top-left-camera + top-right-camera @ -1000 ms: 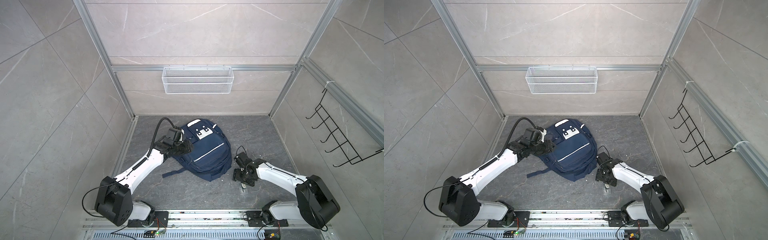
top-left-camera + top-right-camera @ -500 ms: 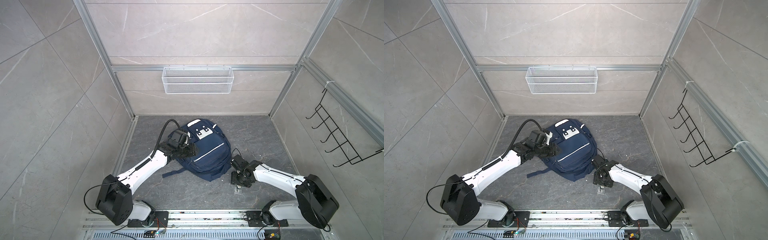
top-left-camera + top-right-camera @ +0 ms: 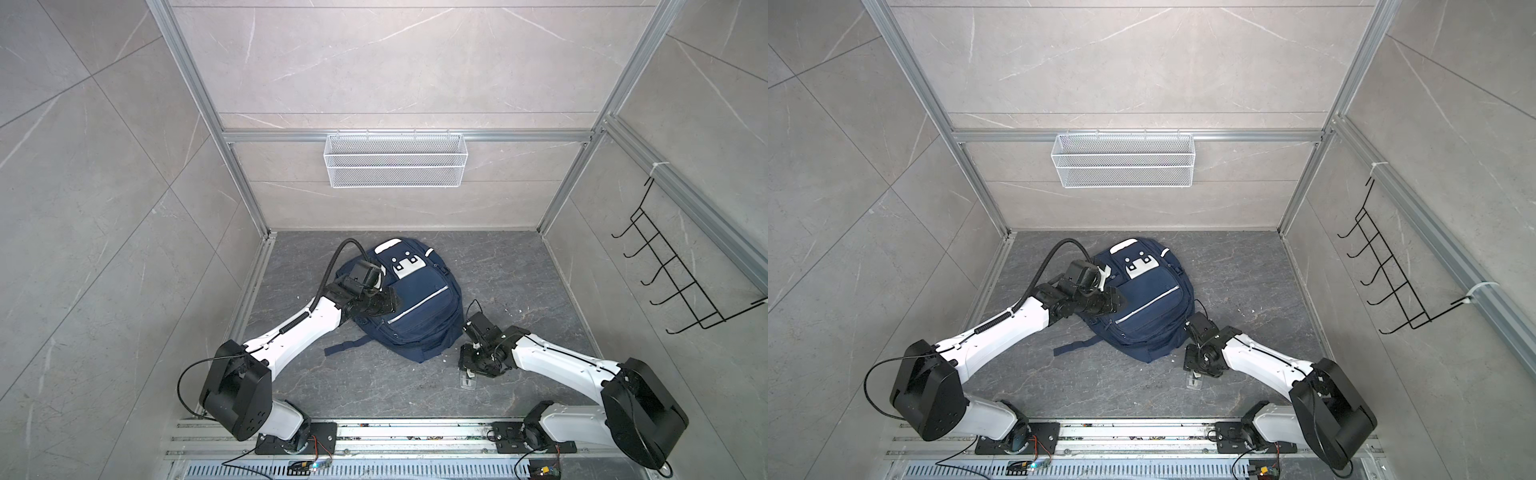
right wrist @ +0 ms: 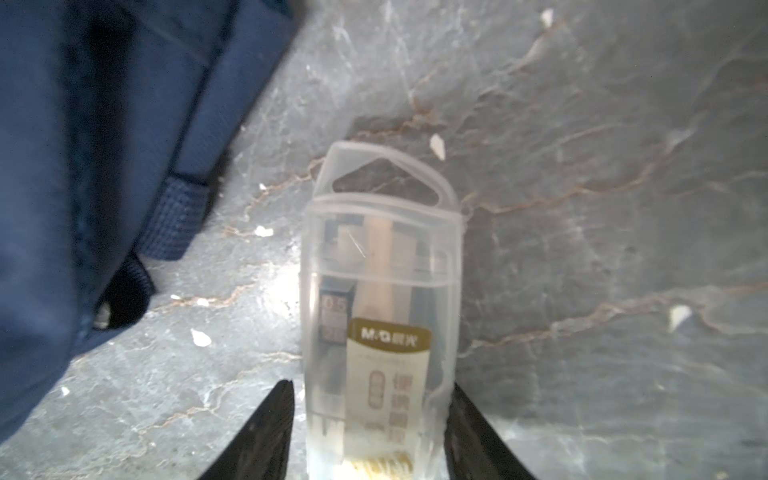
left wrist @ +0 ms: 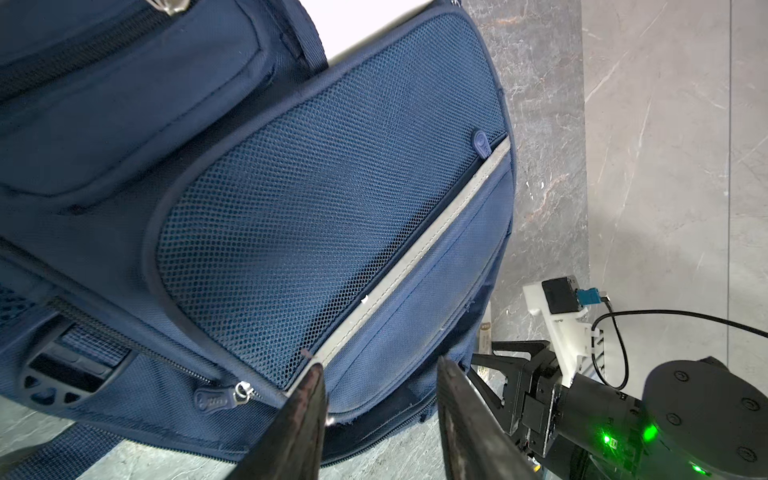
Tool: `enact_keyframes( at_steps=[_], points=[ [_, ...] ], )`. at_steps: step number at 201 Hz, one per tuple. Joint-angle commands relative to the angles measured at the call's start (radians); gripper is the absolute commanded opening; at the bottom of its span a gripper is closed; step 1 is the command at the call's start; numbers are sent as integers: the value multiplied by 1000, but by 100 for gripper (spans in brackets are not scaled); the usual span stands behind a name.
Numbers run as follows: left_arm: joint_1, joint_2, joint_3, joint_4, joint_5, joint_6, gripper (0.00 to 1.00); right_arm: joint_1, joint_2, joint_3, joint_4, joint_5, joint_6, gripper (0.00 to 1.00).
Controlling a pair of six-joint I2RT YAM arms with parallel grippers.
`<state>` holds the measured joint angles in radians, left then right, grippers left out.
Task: Pack the student bag
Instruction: 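Close the right gripper on the clear M&G pencil case on the floor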
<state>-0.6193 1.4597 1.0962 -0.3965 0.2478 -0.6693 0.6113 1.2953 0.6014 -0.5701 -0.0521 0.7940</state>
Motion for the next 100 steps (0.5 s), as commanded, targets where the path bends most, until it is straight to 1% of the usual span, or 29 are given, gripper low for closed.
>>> enact_keyframes(
  at_steps=[1, 25, 39, 52, 67, 100],
  points=[
    [-11, 2, 45, 7, 33, 22, 46, 8, -1, -40, 28, -29, 32, 58],
    [-20, 11, 45, 7, 34, 22, 46, 8, 3, -45, 32, -16, 42, 55],
    [-25, 13, 48, 8, 36, 22, 46, 8, 4, -42, 30, -6, 42, 52],
    [-33, 12, 51, 7, 38, 22, 46, 8, 6, -37, 14, 19, 38, 49],
    [-42, 13, 56, 7, 39, 22, 46, 8, 7, -26, -8, 48, 29, 48],
    [-48, 18, 56, 6, 40, 22, 46, 7, 14, -4, -27, 75, 16, 42]
  ],
)
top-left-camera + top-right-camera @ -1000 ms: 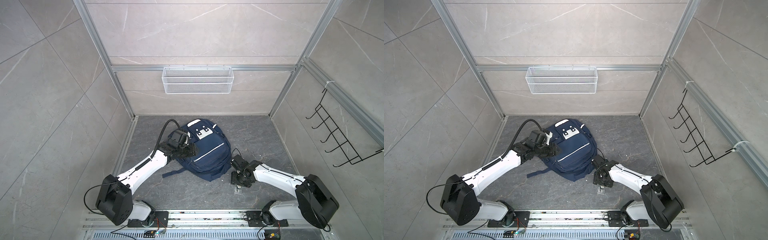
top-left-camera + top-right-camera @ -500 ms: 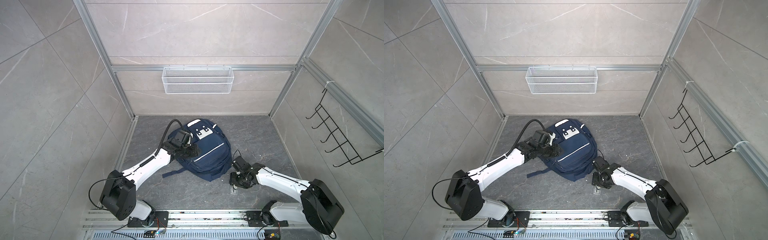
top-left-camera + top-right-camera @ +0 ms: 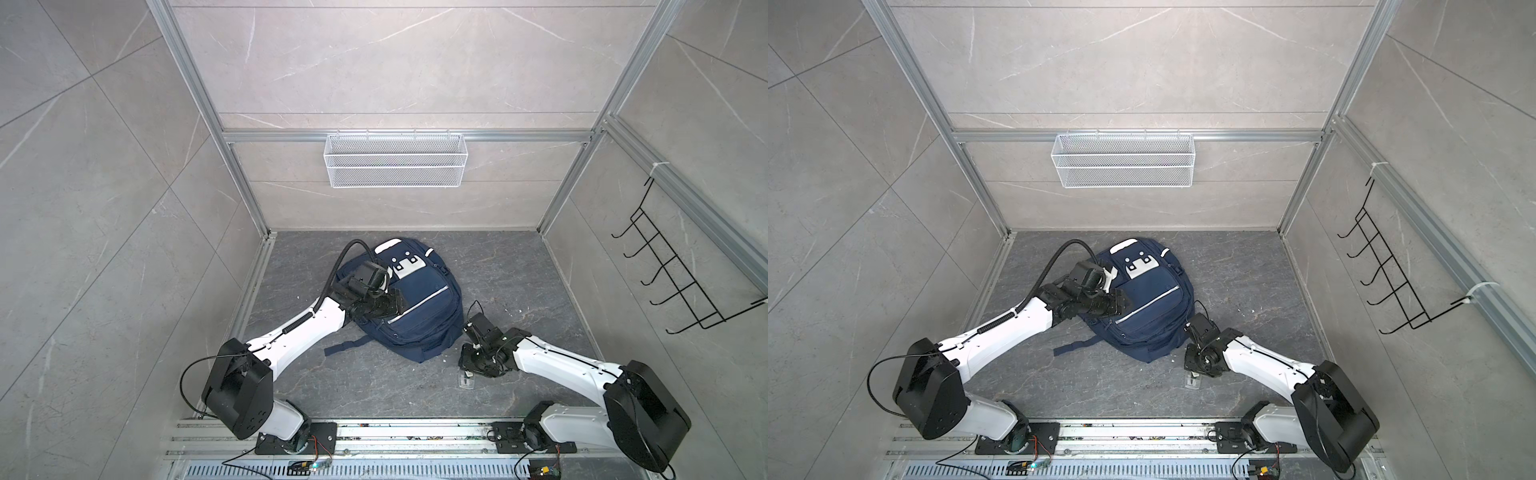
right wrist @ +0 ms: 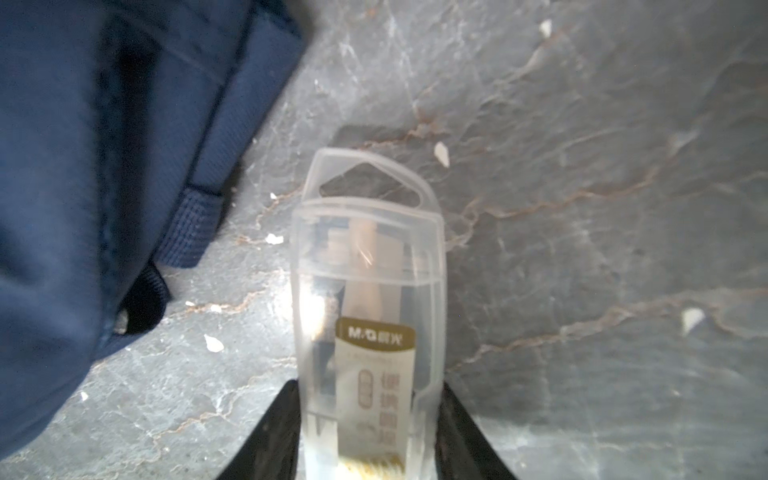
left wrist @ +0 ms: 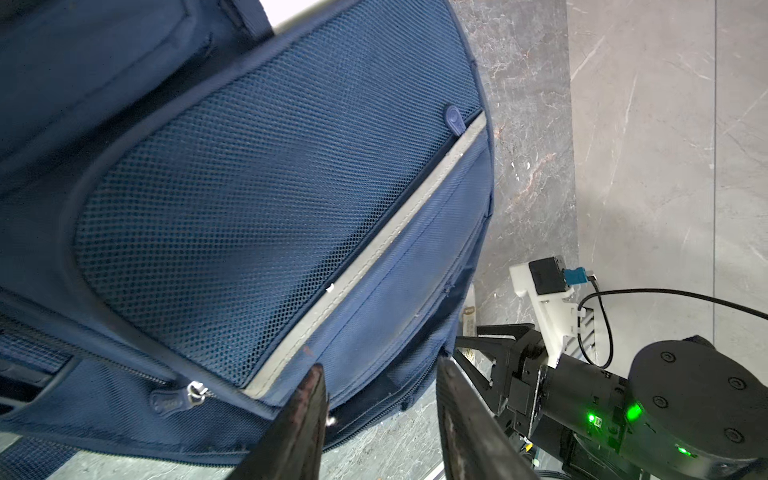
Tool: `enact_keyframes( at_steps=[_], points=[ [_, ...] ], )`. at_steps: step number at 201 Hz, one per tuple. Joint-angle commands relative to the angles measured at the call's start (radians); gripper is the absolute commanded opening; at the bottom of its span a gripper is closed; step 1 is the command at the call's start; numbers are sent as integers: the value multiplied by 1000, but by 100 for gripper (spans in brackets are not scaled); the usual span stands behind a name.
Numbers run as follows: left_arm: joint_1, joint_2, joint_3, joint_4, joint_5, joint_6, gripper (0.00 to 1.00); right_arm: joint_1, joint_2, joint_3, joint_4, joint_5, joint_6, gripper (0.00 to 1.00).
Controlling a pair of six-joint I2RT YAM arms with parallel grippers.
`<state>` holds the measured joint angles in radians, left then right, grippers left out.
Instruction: Pack the student bag
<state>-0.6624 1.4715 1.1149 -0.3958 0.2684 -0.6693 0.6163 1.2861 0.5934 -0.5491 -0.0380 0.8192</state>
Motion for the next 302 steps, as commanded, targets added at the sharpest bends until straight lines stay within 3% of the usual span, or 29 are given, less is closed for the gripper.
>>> enact_keyframes(
  at_steps=[1, 65, 91, 118, 181, 212, 230, 266, 302],
  points=[
    [-5, 5, 36, 6, 19, 21, 46, 2, 23, 4, -48, 61, -10, 42],
    [-8, -1, 57, -24, 12, 40, 46, 1, -84, 68, -145, 118, -21, 42],
    [-42, 25, 124, -134, -92, 95, 46, 2, -121, 104, -192, 159, -26, 41],
    [-56, 36, 142, -144, -110, 113, 46, -4, -147, 124, -199, 186, -34, 41],
    [-157, 147, 305, -322, -300, 235, 44, -56, -191, 154, -135, 128, -61, 41],
    [-173, 162, 317, -337, -317, 237, 44, -71, -133, 137, -117, 77, -74, 41],
    [-182, 164, 316, -339, -311, 239, 44, -72, -108, 99, -61, 14, -65, 45],
    [-192, 159, 297, -319, -301, 230, 44, -69, -31, 74, 16, -42, 3, 63],
    [-192, 155, 294, -311, -299, 229, 43, -67, 78, 81, 60, -65, 54, 65]
  ],
)
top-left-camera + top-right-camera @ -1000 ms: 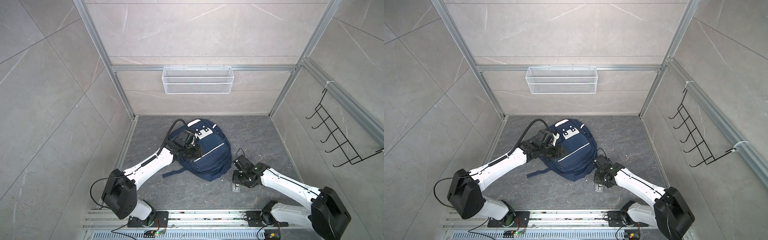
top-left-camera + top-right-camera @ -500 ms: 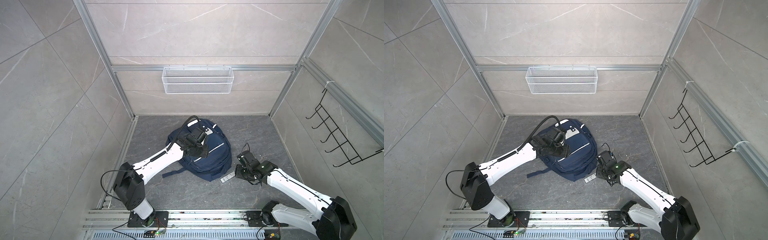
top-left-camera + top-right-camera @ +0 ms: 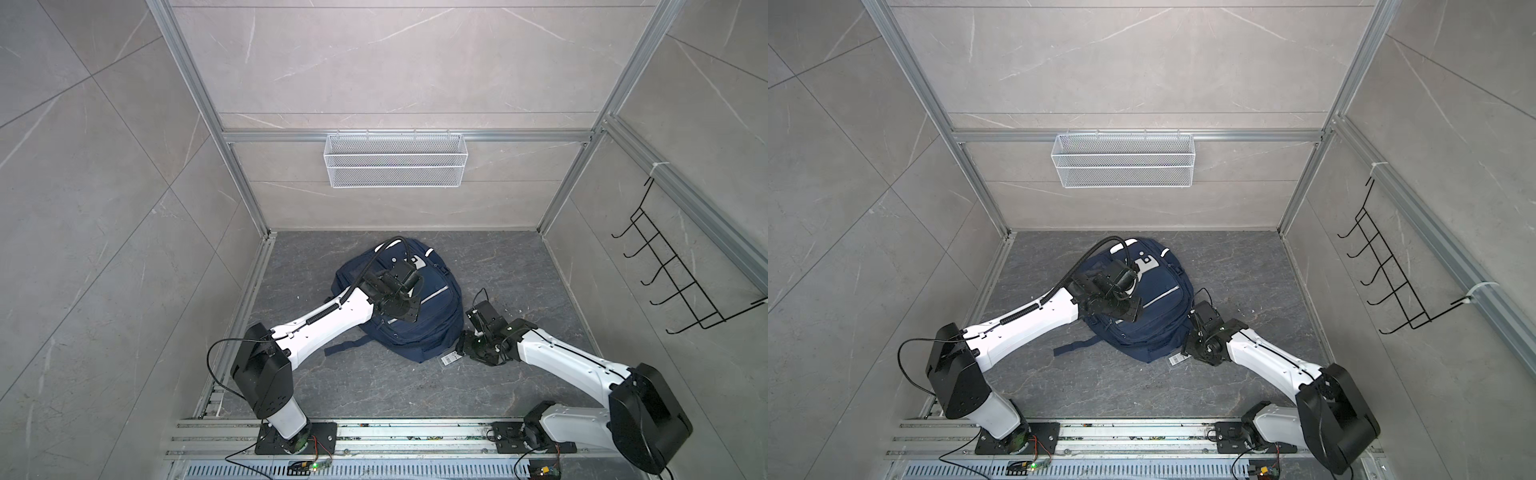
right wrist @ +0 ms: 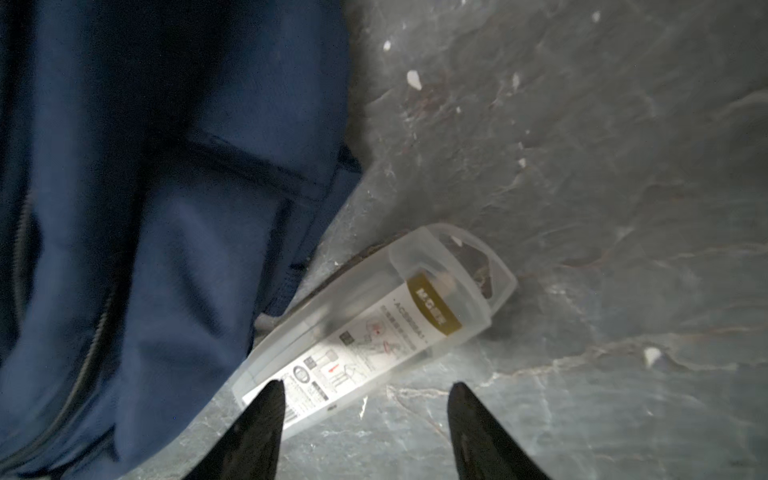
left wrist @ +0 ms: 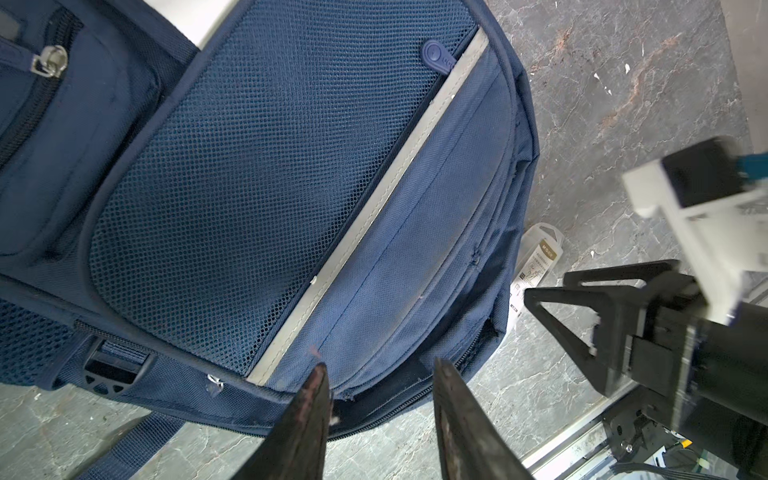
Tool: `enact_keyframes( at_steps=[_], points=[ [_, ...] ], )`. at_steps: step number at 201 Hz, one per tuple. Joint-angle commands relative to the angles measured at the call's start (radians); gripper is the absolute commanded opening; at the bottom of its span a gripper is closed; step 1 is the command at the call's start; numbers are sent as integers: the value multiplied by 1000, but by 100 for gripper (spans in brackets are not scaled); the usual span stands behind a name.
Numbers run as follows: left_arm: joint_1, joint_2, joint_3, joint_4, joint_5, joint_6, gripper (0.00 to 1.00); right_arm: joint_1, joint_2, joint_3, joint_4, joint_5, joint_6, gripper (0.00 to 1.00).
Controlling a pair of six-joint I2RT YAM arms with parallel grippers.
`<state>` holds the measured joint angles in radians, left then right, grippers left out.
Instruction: Pack the student bag
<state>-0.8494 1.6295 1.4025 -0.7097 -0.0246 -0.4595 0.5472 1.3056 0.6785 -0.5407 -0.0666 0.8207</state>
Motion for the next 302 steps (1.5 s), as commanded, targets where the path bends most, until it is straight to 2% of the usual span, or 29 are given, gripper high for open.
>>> enact_keyframes(
  at_steps=[1, 124, 157, 183, 220, 246, 264, 282, 302],
  points=[
    [-5, -4, 7, 3, -6, 19, 43, 2, 61, -4, 53, -37, 54, 65],
    [-3, -51, -62, 25, -14, -4, 43, -4, 249, 77, 141, -2, 54, 68],
    [-2, -64, -71, 26, -13, -4, 43, -4, 291, 109, 82, 68, -4, 58],
    [-2, -65, -72, 24, -14, -5, 43, -5, 329, 128, 20, 107, -73, 54],
    [-2, -62, -71, 34, 8, -10, 43, -5, 278, 97, -31, 148, -130, 49],
    [-2, -51, -64, 35, 19, -12, 43, -1, 242, 79, -50, 130, -139, 47],
    [-3, -48, -59, 35, 23, -11, 43, 0, 217, 82, -81, 153, -140, 50],
    [-3, -44, -57, 35, 26, -12, 43, 12, 205, 99, -121, 192, -143, 59],
    [-2, -37, -51, 36, 29, -10, 43, 29, 220, 116, -137, 212, -141, 60]
  ],
)
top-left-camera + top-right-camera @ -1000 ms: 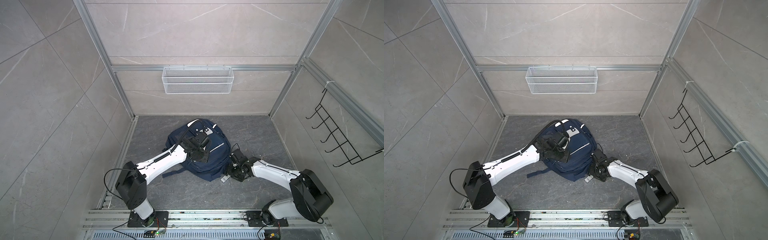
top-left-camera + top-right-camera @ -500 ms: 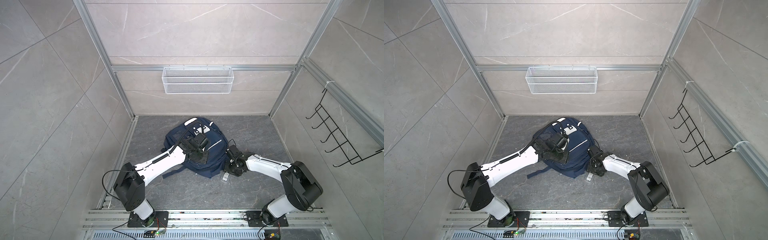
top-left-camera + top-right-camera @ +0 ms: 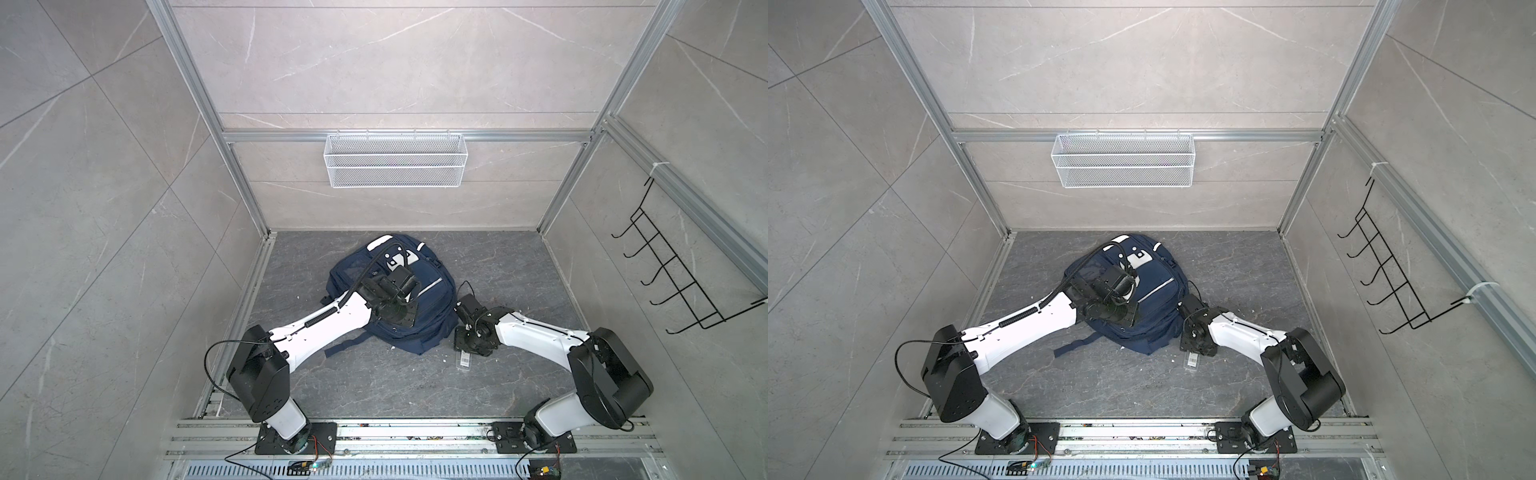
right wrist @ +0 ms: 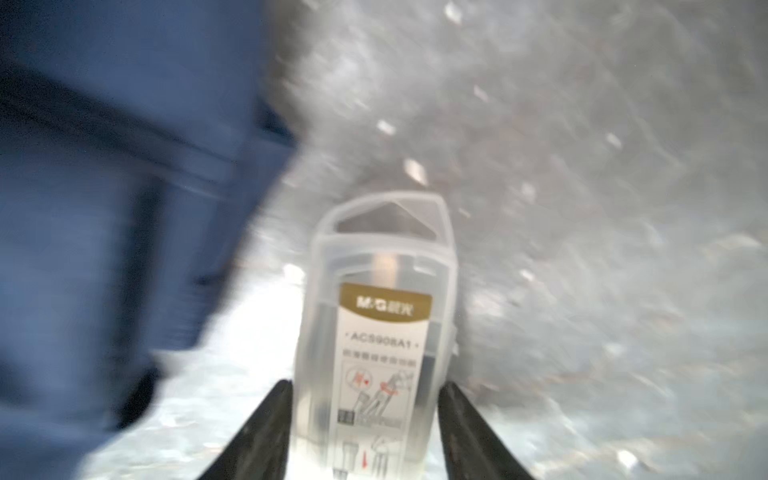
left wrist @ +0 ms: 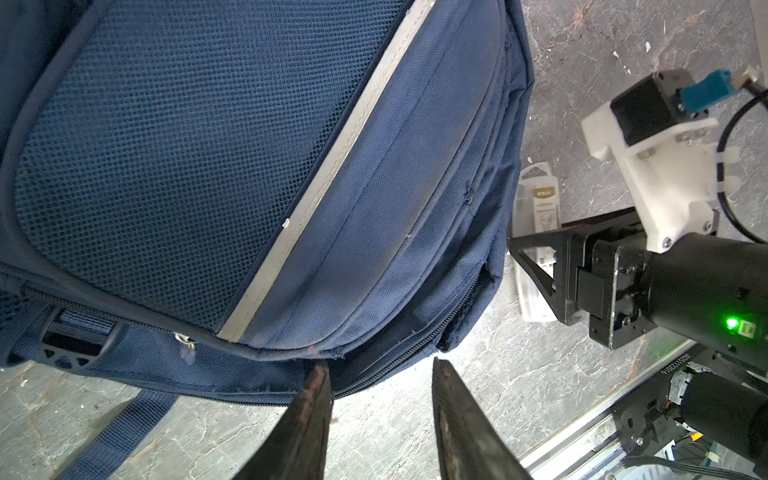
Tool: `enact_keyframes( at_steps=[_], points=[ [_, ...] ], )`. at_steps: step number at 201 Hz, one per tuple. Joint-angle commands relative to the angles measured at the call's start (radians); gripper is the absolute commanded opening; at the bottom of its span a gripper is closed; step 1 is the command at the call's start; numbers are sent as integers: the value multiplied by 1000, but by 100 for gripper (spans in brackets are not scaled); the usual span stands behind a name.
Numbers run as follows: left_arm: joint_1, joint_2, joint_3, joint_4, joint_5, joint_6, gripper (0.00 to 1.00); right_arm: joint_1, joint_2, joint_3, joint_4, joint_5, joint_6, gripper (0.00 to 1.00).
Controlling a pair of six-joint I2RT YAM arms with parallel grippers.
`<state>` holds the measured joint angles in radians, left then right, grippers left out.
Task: Pack the student bag
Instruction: 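Raise the pencil case upright with right toward the bag while left holds the pocket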
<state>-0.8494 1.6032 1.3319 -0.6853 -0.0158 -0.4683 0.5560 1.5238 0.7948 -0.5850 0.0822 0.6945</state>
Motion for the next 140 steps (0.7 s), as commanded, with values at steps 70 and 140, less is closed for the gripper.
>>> enact_keyframes(
  at_steps=[70, 140],
  points=[
    [-3, -18, 21, 3, 15, -1, 43, 65, 48, 30, -94, 80, -3, 50],
    [-2, -12, 18, 15, 19, -3, 43, 67, -142, 24, -73, 56, -18, 36]
  ],
)
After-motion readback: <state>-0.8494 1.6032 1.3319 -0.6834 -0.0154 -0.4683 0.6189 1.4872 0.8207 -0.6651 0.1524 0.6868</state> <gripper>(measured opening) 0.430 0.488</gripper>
